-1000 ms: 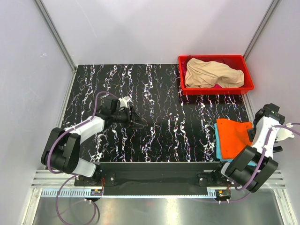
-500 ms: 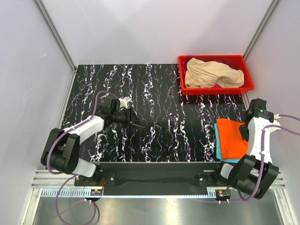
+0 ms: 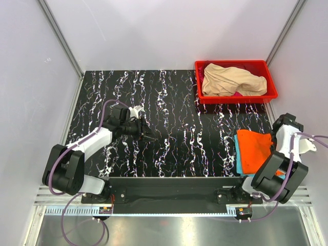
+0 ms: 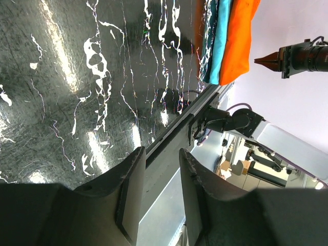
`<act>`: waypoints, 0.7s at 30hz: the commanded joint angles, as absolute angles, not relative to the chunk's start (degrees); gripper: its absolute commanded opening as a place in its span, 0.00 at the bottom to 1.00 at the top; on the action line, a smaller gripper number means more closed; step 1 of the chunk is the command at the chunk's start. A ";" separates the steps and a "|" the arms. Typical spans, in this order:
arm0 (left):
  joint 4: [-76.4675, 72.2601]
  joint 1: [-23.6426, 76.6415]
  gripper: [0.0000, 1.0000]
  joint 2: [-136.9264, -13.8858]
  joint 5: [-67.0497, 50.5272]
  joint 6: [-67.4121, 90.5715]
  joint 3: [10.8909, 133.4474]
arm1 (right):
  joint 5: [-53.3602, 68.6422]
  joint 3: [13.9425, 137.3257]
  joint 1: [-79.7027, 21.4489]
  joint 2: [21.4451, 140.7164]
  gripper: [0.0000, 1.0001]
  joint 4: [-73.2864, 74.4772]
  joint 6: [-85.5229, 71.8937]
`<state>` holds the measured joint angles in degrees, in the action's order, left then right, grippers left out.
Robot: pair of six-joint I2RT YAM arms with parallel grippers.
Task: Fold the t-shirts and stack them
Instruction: Neatly place the folded tshirt to the corner
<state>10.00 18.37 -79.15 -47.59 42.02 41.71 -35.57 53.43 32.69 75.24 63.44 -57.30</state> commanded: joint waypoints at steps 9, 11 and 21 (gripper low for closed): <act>10.81 18.46 0.37 -76.29 -47.29 42.89 42.80 | -37.01 48.35 33.75 86.74 0.00 61.18 -69.60; 11.60 18.46 0.37 -75.94 -47.11 42.63 42.98 | -36.47 47.55 33.84 89.29 0.00 60.73 -71.36; 11.95 18.46 0.37 -76.64 -46.85 42.28 44.65 | -42.97 54.40 33.66 87.20 0.00 62.41 -62.77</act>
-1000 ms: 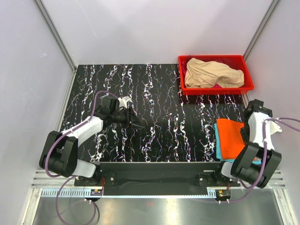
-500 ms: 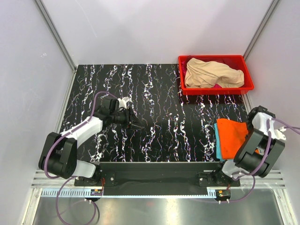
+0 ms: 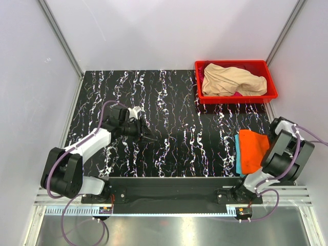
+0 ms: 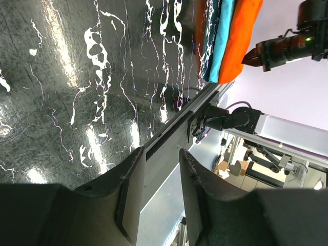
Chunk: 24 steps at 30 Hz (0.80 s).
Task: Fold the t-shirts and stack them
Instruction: Neatly place the folded tshirt to the corner
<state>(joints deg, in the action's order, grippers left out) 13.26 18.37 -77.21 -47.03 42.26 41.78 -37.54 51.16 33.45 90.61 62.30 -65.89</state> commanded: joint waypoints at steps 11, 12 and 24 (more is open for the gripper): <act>9.49 18.63 0.37 -80.60 -47.81 42.72 45.26 | -28.92 49.92 26.21 72.07 0.00 53.01 -53.09; 9.93 18.63 0.37 -80.60 -47.81 42.54 45.35 | -28.92 51.49 24.80 73.98 0.00 53.00 -53.43; -3.64 26.44 0.35 -81.29 -47.12 45.25 49.30 | -41.12 61.51 19.34 89.28 0.00 51.86 -49.84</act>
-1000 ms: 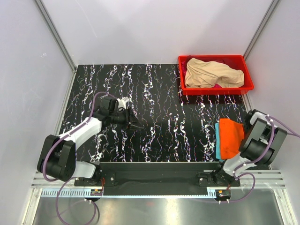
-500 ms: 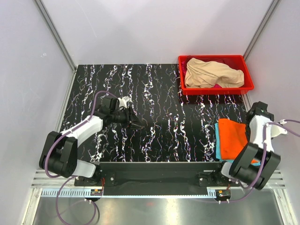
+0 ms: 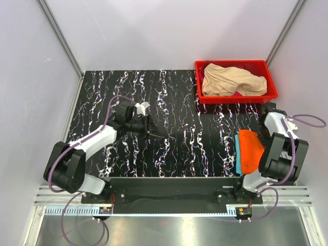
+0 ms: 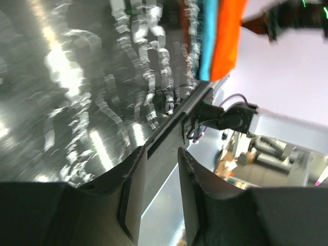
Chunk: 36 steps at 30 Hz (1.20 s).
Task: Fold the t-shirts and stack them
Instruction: Neatly place the folded tshirt to the corner
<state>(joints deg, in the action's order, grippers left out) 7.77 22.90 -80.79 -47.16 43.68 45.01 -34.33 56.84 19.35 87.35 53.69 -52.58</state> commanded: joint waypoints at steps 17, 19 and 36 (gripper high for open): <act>-50.39 52.46 0.07 -136.83 -35.17 72.69 97.09 | -49.13 66.27 20.12 95.28 0.00 45.27 -35.25; -49.05 53.52 0.06 -140.16 -33.67 72.07 102.20 | -48.96 66.01 20.21 95.19 0.00 42.82 -32.45; -26.10 60.91 0.00 -156.69 -15.91 69.14 126.10 | -43.95 65.04 20.39 95.19 0.00 37.46 -28.85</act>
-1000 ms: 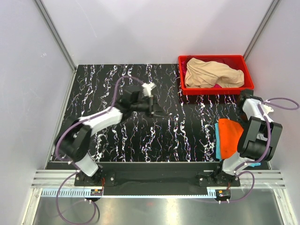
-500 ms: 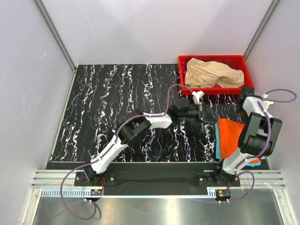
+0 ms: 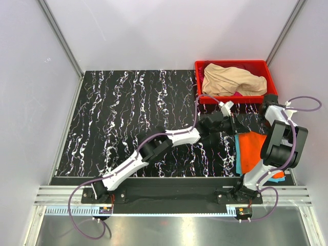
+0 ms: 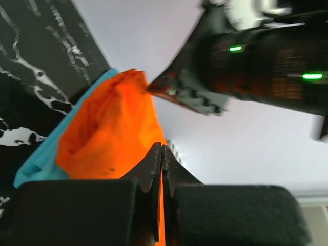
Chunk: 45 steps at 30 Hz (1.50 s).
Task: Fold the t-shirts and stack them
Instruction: Neatly place the folded tshirt to the corner
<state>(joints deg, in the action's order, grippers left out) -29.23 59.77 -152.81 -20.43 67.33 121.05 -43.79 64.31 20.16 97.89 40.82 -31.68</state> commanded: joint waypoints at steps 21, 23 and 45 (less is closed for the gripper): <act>-23.90 59.33 0.00 -158.29 -18.89 77.96 122.26 | -41.22 65.13 22.32 102.74 0.00 32.43 -23.99; -23.03 59.24 0.00 -157.77 -20.12 76.65 122.34 | -41.22 65.30 22.41 103.97 0.00 32.43 -24.00; -25.56 64.94 0.06 -136.49 -37.70 59.85 101.61 | -44.66 61.97 25.13 90.97 0.08 57.83 -45.51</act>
